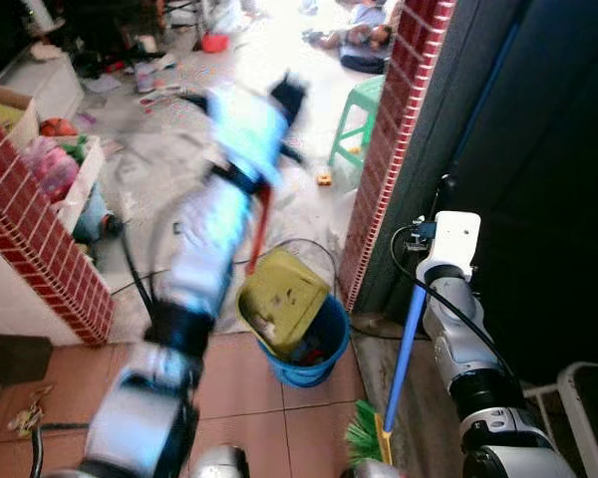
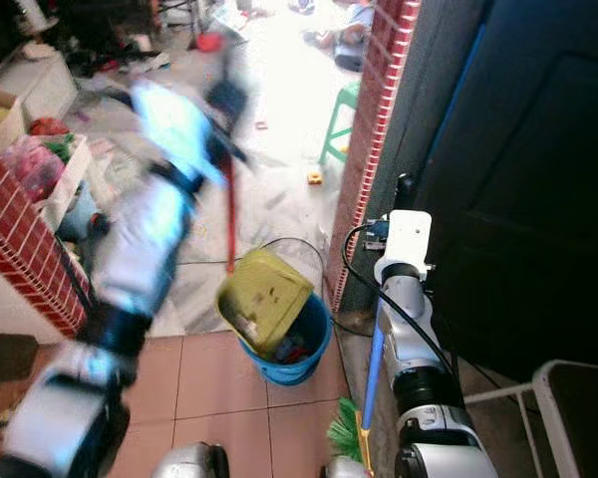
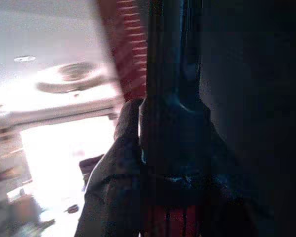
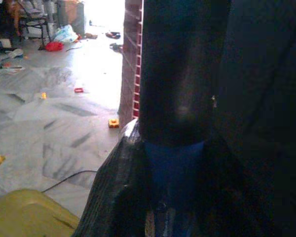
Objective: Sweep floor
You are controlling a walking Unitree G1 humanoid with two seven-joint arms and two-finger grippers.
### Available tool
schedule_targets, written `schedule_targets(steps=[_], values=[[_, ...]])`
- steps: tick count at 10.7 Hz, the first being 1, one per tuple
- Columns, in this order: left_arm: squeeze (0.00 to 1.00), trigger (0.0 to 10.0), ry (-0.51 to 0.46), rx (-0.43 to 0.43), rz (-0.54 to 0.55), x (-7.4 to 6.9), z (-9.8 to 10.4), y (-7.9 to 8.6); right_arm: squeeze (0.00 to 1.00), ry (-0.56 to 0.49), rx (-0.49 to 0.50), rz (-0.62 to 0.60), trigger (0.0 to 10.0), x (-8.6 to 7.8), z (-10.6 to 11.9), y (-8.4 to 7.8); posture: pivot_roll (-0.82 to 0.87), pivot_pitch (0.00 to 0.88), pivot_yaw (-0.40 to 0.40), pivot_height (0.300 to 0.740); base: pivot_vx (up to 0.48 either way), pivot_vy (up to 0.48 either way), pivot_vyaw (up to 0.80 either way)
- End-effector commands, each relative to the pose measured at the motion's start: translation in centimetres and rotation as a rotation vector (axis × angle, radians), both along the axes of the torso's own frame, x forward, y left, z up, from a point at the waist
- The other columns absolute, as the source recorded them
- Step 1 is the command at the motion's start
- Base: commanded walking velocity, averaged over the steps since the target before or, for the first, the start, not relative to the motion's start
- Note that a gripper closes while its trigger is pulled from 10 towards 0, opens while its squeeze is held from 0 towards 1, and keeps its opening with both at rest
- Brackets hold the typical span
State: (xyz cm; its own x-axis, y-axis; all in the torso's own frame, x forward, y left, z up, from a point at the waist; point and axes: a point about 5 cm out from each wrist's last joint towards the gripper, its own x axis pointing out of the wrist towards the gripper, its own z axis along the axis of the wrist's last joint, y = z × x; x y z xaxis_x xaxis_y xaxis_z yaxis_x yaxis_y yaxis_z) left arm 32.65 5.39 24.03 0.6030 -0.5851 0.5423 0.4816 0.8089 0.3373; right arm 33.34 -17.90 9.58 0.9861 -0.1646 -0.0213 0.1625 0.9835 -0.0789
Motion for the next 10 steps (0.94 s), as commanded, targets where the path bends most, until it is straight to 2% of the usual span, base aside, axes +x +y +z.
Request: schedule_targets(steps=[1, 2, 3, 4, 5, 6, 8, 9, 10], values=[[0.00, 10.0, -0.072, 0.047, -0.067, -1.0, 0.9, -0.9, 0.00, -0.049, -0.010, 0.007, 10.0, 0.7, 1.3, 0.0, -0.05, 0.000, -0.016, 0.740, 0.000, 0.000, 0.00], [0.00, 10.0, -0.082, 0.113, -0.179, -2.7, 0.3, -2.1, 0.00, -0.049, -0.010, 0.007, 10.0, 0.7, 1.3, 0.0, -0.05, 0.000, -0.017, 0.740, 0.000, 0.000, 0.00], [0.00, 10.0, -0.095, 0.167, -0.257, -3.7, 0.0, -2.8, 0.00, -0.048, -0.011, 0.008, 10.0, 0.8, 1.3, 0.0, -0.04, 0.000, -0.017, 0.740, 0.000, 0.000, 0.00], [0.00, 10.0, -0.135, 0.237, -0.295, -4.6, -0.3, -3.2, 0.00, -0.049, -0.011, 0.008, 10.0, 0.8, 1.3, 0.0, -0.04, 0.000, -0.017, 0.740, 0.000, 0.000, 0.00], [0.00, 10.0, -0.129, 0.248, -0.303, -4.8, -0.3, -3.4, 0.00, -0.051, -0.012, 0.008, 10.0, 1.0, 1.4, 0.1, -0.04, 0.000, -0.017, 0.740, 0.000, 0.000, 0.00], [0.00, 10.0, 0.025, 0.086, -0.310, -4.3, 0.0, -3.2, 0.00, -0.053, -0.014, 0.010, 10.0, 1.1, 1.5, 0.1, -0.04, 0.000, -0.019, 0.740, 0.000, 0.000, 0.00], [0.00, 10.0, 0.133, -0.028, -0.297, -3.9, -0.5, -2.8, 0.00, -0.053, -0.015, 0.011, 10.0, 1.2, 1.5, 0.2, -0.04, 0.000, -0.020, 0.740, 0.000, 0.000, 0.00], [0.00, 10.0, 0.099, -0.016, -0.237, -3.6, -0.3, -2.4, 0.00, -0.054, -0.015, 0.013, 10.0, 1.3, 1.6, 0.2, -0.04, 0.000, -0.020, 0.740, 0.000, 0.000, 0.00], [0.00, 10.0, 0.044, 0.047, -0.208, -3.8, -0.3, -2.3, 0.00, -0.055, -0.016, 0.014, 10.0, 1.3, 1.6, 0.2, -0.04, 0.000, -0.020, 0.740, 0.000, 0.000, 0.00]])
